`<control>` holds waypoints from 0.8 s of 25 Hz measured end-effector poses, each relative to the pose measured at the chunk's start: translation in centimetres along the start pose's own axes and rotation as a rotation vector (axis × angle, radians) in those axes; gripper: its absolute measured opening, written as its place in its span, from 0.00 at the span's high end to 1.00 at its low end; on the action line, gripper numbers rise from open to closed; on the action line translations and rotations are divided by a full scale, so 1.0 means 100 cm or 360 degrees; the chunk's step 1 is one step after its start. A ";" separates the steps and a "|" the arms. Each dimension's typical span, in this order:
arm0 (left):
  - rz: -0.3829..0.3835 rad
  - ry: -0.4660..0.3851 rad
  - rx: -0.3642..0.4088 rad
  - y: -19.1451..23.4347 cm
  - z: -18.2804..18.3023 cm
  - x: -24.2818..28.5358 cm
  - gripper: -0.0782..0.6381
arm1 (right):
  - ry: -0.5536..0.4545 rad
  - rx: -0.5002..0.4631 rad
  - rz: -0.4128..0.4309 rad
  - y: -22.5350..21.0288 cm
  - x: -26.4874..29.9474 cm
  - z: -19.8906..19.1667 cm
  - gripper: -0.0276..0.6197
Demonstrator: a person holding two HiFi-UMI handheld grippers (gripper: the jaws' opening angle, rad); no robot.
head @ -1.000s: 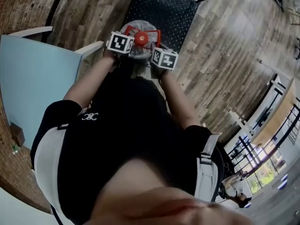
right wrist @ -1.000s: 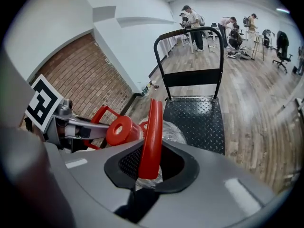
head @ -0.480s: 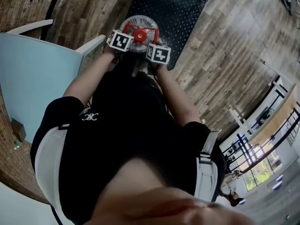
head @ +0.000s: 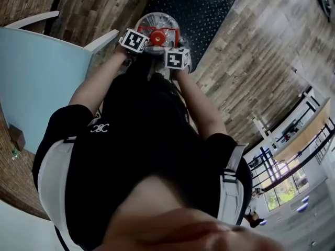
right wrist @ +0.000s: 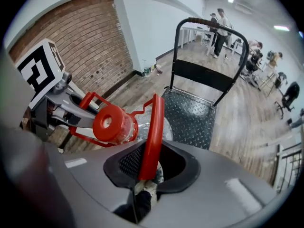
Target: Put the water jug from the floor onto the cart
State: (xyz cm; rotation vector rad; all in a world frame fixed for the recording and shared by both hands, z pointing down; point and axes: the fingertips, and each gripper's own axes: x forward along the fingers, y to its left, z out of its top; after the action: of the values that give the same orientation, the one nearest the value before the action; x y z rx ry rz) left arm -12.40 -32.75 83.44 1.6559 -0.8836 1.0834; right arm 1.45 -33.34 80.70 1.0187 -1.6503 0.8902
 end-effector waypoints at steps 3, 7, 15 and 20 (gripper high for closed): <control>0.0050 -0.0070 0.0067 0.001 0.008 -0.006 0.74 | -0.0054 -0.0092 -0.0050 0.001 -0.005 0.008 0.80; 0.0139 -0.0073 0.0066 0.004 0.008 -0.009 0.67 | -0.0136 -0.0063 -0.0078 -0.008 -0.013 0.015 0.72; 0.0338 -0.0161 -0.0008 0.007 0.012 -0.044 0.65 | -0.0324 -0.0083 -0.0047 -0.008 -0.049 0.021 0.70; 0.0307 -0.0235 -0.0016 -0.016 0.011 -0.074 0.71 | -0.0553 -0.0045 -0.0083 -0.006 -0.089 0.032 0.80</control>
State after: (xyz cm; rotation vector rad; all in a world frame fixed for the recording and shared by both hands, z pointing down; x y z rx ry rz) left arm -13.22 -32.80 75.81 1.6845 -1.1627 1.0933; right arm 2.49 -34.55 71.41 1.2433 -1.9067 0.6799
